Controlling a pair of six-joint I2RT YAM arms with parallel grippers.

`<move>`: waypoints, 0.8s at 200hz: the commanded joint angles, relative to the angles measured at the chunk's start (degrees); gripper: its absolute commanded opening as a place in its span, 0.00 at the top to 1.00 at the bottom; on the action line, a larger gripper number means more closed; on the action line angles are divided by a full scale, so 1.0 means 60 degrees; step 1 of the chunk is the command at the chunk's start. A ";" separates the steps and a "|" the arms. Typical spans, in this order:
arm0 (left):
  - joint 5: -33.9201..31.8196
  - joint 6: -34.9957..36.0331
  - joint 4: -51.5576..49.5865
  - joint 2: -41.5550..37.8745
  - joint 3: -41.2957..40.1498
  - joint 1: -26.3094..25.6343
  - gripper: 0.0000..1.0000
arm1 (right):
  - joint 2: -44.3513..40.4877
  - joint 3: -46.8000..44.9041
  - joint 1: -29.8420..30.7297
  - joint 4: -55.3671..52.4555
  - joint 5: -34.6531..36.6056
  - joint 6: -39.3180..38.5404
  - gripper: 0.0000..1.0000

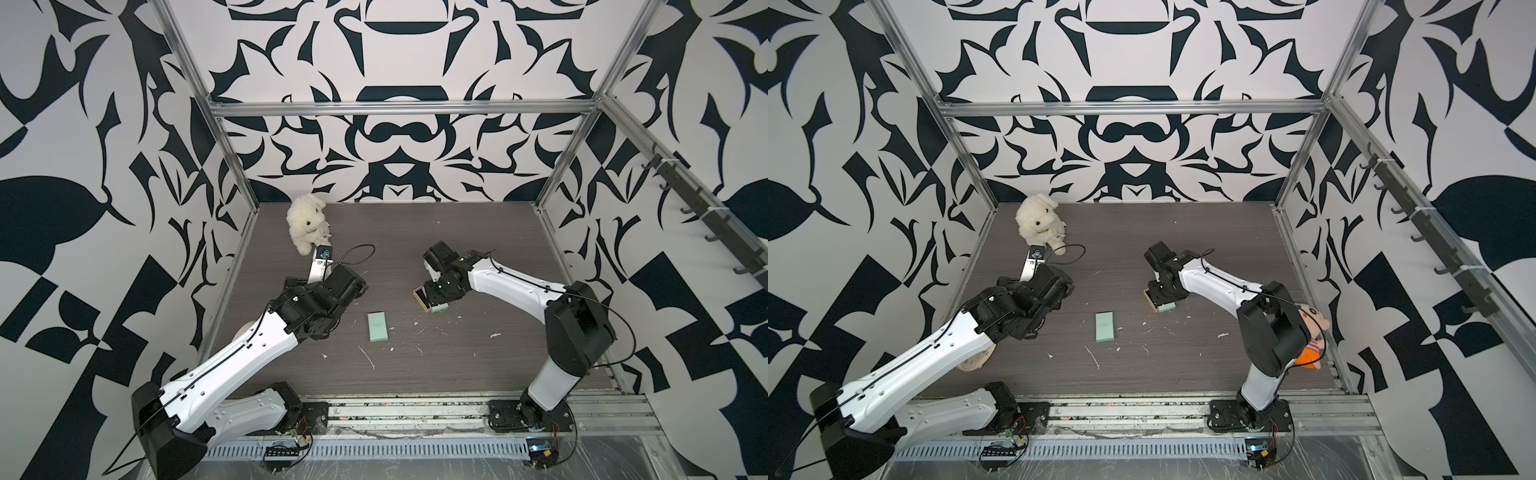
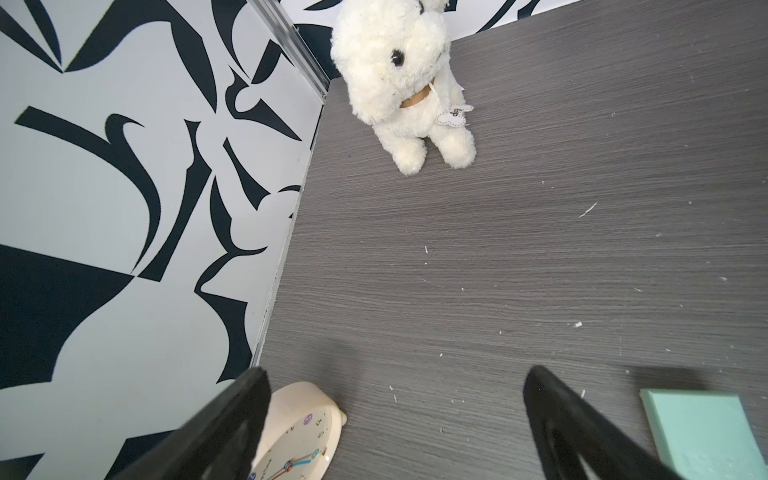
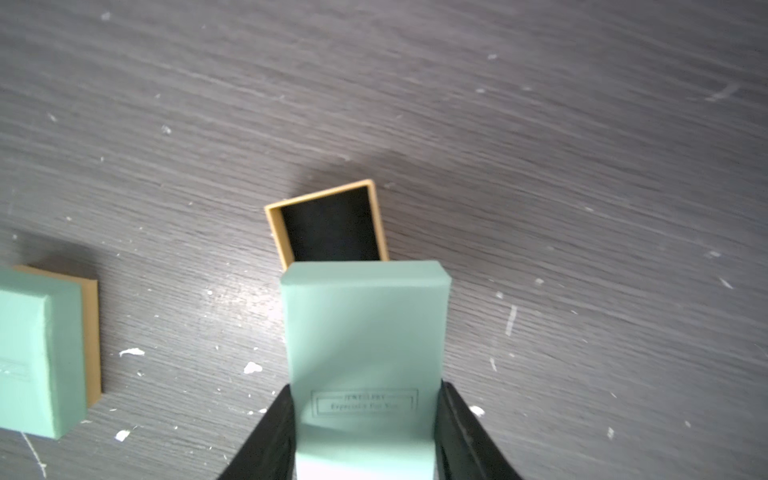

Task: Take the rings out of the lift-off lid box
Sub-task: Close the lid on the jewelry box.

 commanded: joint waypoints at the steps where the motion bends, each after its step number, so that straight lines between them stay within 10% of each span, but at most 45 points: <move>1: -0.0090 0.0059 0.0070 -0.0132 -0.0154 0.0022 0.01 | 0.0050 0.0420 -0.0010 -0.0261 -0.0167 -0.0421 0.56; 160: -0.0203 0.0090 0.0133 -0.0285 -0.0222 0.0022 0.01 | 0.1113 0.1772 0.0110 -0.0878 -0.0017 -0.1430 0.57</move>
